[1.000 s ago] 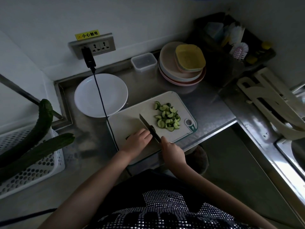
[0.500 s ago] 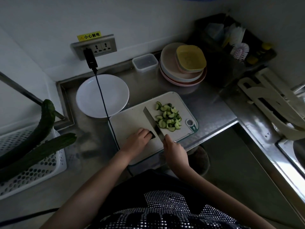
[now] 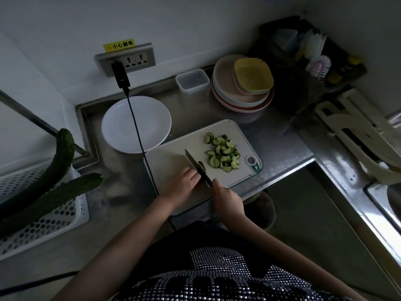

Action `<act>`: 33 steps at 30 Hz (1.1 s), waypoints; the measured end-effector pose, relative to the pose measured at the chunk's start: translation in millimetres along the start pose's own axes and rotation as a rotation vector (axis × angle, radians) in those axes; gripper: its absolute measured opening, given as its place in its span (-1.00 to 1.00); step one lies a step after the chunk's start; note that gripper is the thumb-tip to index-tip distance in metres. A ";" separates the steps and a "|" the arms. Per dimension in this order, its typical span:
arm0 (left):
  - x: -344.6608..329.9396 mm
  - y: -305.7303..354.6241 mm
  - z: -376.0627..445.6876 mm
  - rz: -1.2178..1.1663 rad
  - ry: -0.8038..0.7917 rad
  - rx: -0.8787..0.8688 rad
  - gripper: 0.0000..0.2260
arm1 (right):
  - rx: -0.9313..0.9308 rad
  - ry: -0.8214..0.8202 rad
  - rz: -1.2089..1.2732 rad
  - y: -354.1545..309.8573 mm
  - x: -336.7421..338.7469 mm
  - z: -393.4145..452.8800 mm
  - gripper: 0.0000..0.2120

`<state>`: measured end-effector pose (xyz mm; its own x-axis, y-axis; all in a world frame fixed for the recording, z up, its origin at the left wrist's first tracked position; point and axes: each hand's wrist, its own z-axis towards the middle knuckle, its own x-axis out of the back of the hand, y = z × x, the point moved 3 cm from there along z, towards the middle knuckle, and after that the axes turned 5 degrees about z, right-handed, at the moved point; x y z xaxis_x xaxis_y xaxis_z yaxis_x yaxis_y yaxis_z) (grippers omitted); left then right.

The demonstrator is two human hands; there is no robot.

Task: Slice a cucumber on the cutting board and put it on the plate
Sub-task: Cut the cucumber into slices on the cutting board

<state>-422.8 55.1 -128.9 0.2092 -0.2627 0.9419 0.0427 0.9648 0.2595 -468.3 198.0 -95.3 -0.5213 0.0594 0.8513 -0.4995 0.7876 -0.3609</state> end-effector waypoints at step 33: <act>6.5 -1.6 -4.1 0.085 0.030 -0.011 -0.76 | 0.095 0.023 -0.065 -1.3 0.1 -4.4 -0.87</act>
<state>-417.5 51.9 -124.0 0.2419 -0.1799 0.9535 0.0346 0.9836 0.1768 -464.7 199.7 -93.0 -0.4703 0.0253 0.8821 -0.5955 0.7286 -0.3385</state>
